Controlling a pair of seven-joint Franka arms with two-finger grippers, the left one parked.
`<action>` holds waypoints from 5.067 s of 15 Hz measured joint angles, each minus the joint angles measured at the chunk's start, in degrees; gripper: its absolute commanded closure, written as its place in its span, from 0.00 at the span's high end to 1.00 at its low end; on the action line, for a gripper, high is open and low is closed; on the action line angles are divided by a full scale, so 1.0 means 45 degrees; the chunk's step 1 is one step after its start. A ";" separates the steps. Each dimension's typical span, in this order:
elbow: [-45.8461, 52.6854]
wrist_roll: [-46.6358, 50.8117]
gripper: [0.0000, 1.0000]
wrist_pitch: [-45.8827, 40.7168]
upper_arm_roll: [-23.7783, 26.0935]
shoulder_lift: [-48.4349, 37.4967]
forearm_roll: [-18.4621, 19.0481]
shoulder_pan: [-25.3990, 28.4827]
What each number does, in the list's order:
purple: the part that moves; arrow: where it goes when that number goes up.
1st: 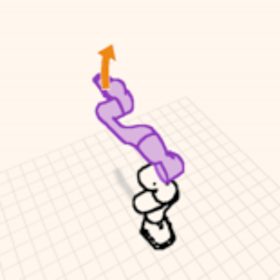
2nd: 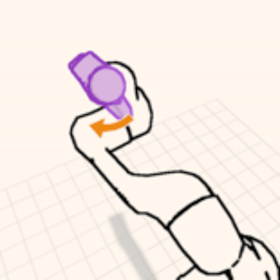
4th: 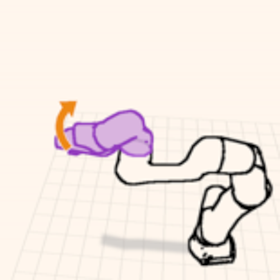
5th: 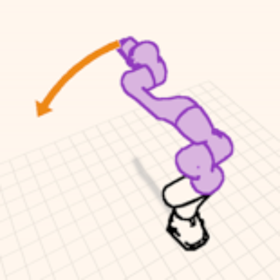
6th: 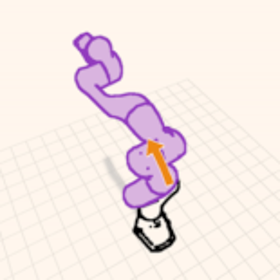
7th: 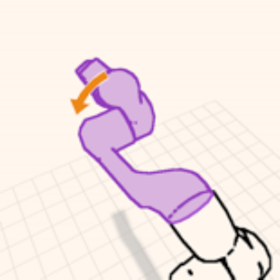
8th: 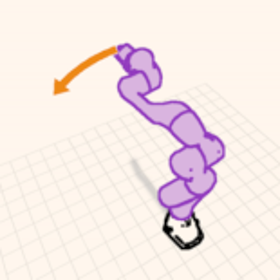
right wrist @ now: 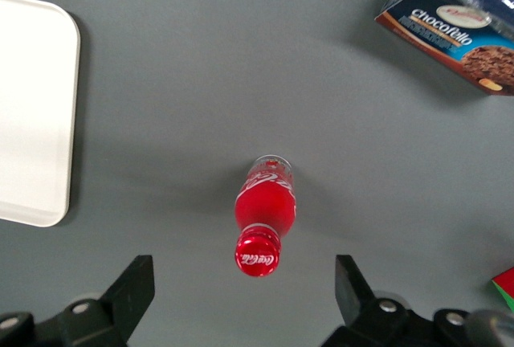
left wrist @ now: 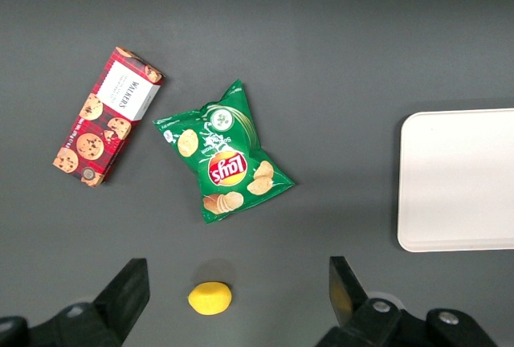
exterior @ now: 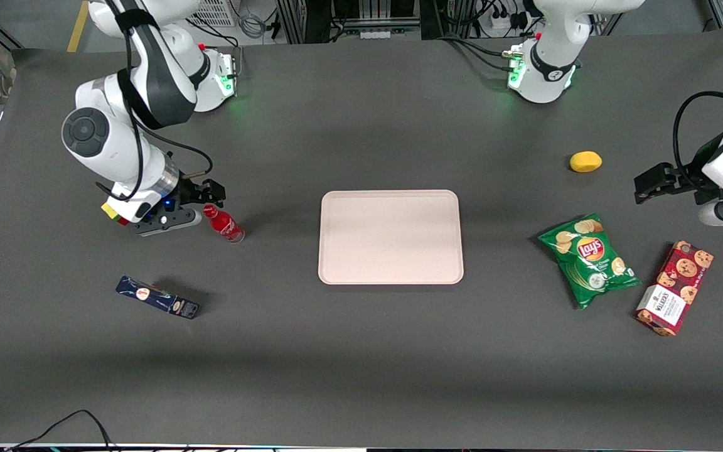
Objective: Place coke bottle on tray
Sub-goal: 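Lower the right gripper over the bottle's middle, then close the right gripper on the red bottle and lift it, then carry the held bottle over the white tray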
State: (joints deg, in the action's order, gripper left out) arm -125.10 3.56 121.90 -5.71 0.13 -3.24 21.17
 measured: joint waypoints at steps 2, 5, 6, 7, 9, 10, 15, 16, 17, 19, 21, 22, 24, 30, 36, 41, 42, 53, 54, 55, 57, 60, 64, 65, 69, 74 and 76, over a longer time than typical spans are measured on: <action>-0.0257 0.0000 1.00 0.0279 0.0001 0.0000 0.0000 0.0000; -0.0861 -0.0005 1.00 0.1232 0.0002 0.0002 0.0052 0.0001; -0.1109 -0.0005 1.00 0.1568 0.0003 0.0005 0.0059 0.0001; -0.1311 -0.0005 1.00 0.1859 0.0003 0.0009 0.0063 0.0001; -0.1577 -0.0005 1.00 0.2265 0.0004 0.0049 0.0066 0.0001; -0.1687 -0.0005 1.00 0.2480 0.0005 0.0082 0.0067 0.0001; -0.2125 -0.0006 1.00 0.3306 0.0014 0.0350 0.0068 0.0002; -0.2190 -0.0006 1.00 0.3466 0.0017 0.0428 0.0068 0.0002; -0.2270 -0.0006 1.00 0.3603 0.0023 0.0500 0.0068 0.0001; -0.2401 -0.0006 1.00 0.3718 0.0045 0.0644 0.0069 0.0002; -0.2423 -0.0006 1.00 0.3761 0.0054 0.0807 0.0069 0.0003; -0.2427 -0.0006 1.00 0.3790 0.0061 0.0856 0.0069 0.0004; -0.2429 -0.0006 1.00 0.3800 0.0106 0.0881 0.0069 0.0006; -0.2432 -0.0006 0.92 0.3800 0.0291 0.0882 0.0069 0.0008; -0.2472 -0.0011 0.29 0.3800 0.0291 0.0883 0.0105 0.0007; -0.2461 -0.0011 0.00 0.3803 0.0290 0.0871 0.0138 0.0005; -0.2459 -0.0011 0.00 0.3803 0.0290 0.0871 0.0138 0.0006; 0.3940 -0.0010 0.00 -0.4022 0.0707 0.0230 0.0140 0.0018; 0.4451 -0.0010 0.00 -0.4484 0.0801 0.0202 0.0140 0.0022; 0.4820 -0.0008 0.00 -0.4769 0.0882 0.0191 0.0140 0.0022; 0.5173 0.0091 0.00 -0.4916 0.1038 0.0192 0.0140 0.0025; 0.5486 0.1785 0.00 -0.4915 0.1953 0.0311 0.0140 0.0058; 0.6291 0.5421 0.00 -0.4807 0.3860 0.1045 0.0145 0.0301; 0.6551 0.6310 0.00 -0.4751 0.4246 0.1348 0.0146 0.0392; 0.7335 0.8753 0.00 -0.3977 0.5331 0.2716 0.0750 0.0759; 0.7332 0.9096 0.00 -0.1686 0.5474 0.4783 0.1924 0.0801; 0.7323 0.9100 0.00 -0.1013 0.5454 0.5688 0.2549 0.0780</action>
State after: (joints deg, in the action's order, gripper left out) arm -92.15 44.51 117.34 18.83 25.72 8.23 24.68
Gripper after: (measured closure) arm 0.524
